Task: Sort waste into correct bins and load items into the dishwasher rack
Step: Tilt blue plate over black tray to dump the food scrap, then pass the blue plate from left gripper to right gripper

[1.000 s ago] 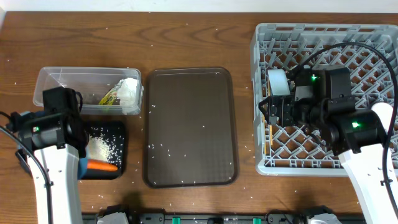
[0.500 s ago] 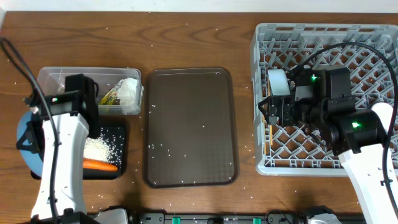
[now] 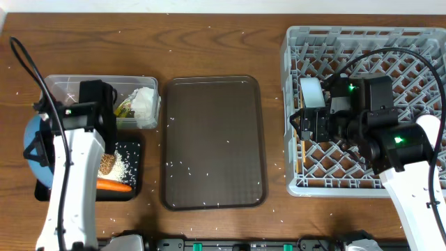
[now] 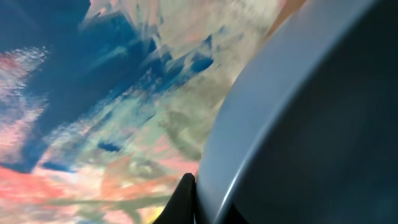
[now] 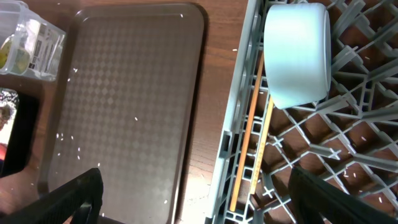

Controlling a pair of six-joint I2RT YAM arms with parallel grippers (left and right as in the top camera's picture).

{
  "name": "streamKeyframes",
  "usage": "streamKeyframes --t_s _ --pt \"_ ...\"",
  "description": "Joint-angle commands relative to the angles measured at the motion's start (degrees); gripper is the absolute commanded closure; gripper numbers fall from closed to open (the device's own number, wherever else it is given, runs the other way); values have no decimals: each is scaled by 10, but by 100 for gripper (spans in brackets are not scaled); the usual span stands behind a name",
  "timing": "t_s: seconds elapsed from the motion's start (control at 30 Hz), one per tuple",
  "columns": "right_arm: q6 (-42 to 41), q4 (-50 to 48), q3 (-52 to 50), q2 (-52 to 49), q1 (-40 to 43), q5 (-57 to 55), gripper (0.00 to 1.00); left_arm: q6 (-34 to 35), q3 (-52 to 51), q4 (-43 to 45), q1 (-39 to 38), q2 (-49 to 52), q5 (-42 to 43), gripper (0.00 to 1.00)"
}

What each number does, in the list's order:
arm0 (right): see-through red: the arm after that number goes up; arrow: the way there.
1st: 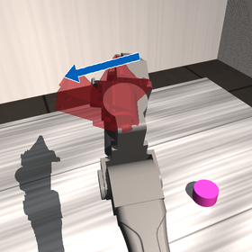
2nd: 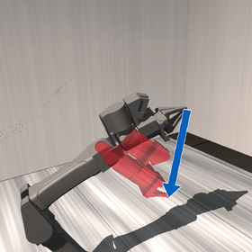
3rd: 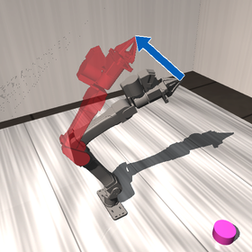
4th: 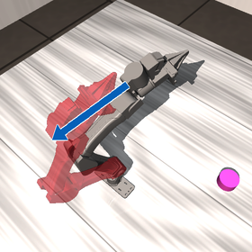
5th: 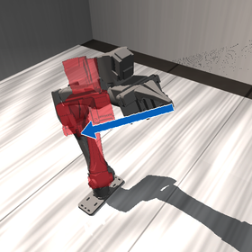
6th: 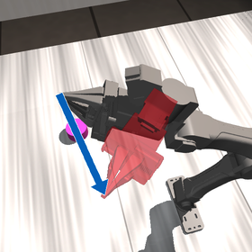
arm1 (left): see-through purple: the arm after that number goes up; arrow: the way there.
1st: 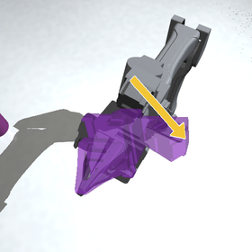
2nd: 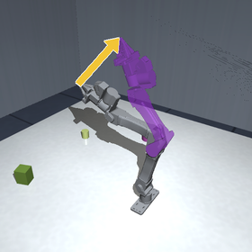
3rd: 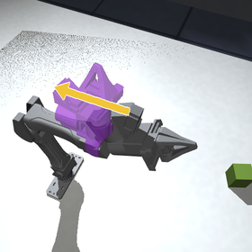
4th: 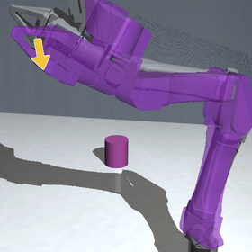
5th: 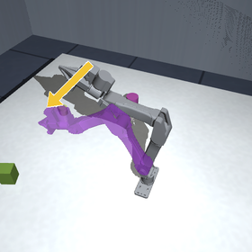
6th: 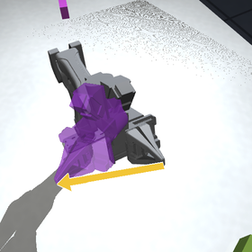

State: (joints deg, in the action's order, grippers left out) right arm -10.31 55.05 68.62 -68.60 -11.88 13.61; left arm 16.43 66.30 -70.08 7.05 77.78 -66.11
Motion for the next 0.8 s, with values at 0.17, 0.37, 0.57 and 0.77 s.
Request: streamKeyframes --t_s 0.17,0.37,0.57,0.77 --pt "-26 -11 7 28 17 0 13 -3 92 52 -70 -124 249 94" --pt "28 -63 7 55 27 166 20 -3 102 158 -159 -179 551 94" --pt "52 -111 7 55 -5 270 17 -3 102 191 -263 -165 600 94" --pt "64 -146 7 51 -47 272 11 -3 102 219 -342 -149 599 94"
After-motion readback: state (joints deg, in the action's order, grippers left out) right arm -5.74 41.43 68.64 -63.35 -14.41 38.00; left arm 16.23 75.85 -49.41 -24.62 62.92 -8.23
